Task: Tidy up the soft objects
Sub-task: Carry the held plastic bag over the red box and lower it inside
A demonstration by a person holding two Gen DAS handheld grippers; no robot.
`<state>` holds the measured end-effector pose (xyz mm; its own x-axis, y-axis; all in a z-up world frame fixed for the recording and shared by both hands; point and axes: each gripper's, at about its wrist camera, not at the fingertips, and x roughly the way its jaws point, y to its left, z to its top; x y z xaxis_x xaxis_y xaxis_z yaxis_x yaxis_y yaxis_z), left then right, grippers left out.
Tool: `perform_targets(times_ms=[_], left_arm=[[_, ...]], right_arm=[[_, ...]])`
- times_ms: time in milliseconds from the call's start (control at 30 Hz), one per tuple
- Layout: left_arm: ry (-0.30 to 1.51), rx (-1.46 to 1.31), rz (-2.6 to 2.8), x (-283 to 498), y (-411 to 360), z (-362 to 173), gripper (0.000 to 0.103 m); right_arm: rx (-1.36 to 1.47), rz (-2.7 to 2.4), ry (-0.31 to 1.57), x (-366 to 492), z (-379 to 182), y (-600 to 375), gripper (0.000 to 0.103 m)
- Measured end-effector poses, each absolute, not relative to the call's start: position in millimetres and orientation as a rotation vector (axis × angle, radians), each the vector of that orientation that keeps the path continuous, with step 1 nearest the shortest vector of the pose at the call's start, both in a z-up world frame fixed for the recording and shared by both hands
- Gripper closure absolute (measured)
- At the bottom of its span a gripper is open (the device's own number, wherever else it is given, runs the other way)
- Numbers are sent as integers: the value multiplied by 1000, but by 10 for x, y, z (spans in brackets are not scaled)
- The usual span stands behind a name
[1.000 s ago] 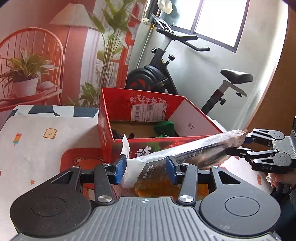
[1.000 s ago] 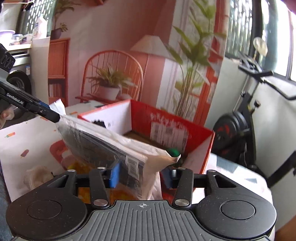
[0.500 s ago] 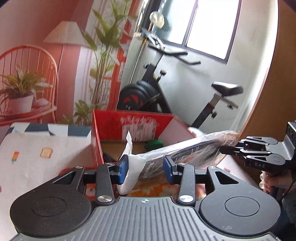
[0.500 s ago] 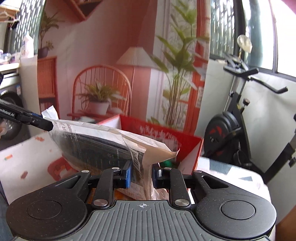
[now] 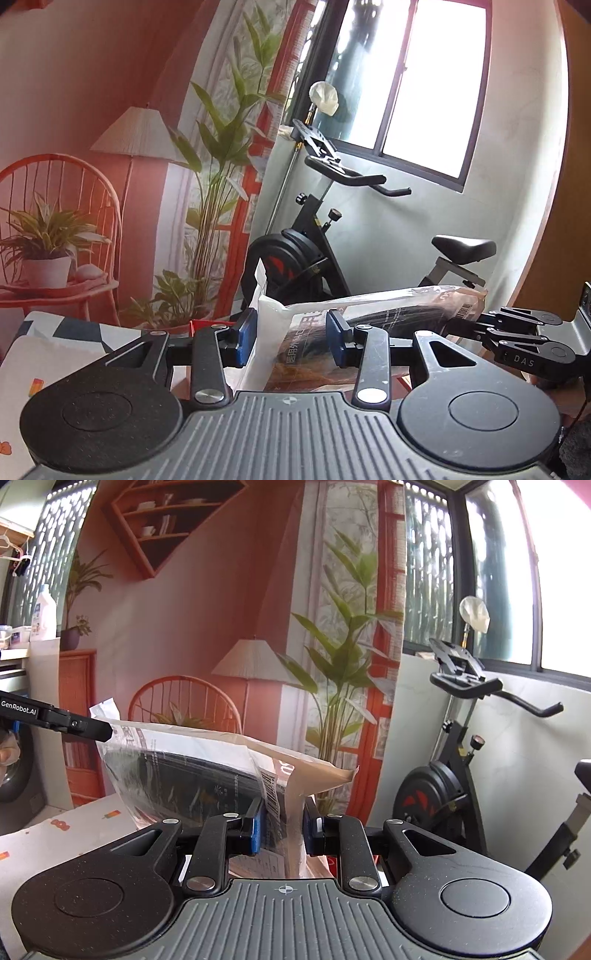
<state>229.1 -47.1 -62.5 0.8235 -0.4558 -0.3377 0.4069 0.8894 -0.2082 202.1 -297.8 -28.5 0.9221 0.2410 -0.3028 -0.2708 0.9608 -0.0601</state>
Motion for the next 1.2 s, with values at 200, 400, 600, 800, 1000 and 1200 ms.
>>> perform_targets(times_ms=[200, 400, 600, 800, 1000, 1200], left_arm=[[471, -110, -469, 2363, -468, -801, 60], [498, -123, -466, 2453, -425, -833, 60], [399, -47, -434, 2618, -570, -793, 60], [391, -31, -407, 3013, -652, -890, 60], [403, -13, -395, 3414, -677, -1000, 60], [455, -11, -369, 3705, -681, -1228, 60]], right_arm=[[-64, 278, 379, 2162, -487, -3015, 84], [-49, 278, 408, 2187, -572, -3017, 84], [-98, 236, 360, 2363, -558, -3004, 84], [-182, 217, 347, 2789, -696, -2977, 84], [-268, 223, 379, 3272, -939, -2966, 84], [-346, 225, 419, 3601, -1228, -2870, 84]])
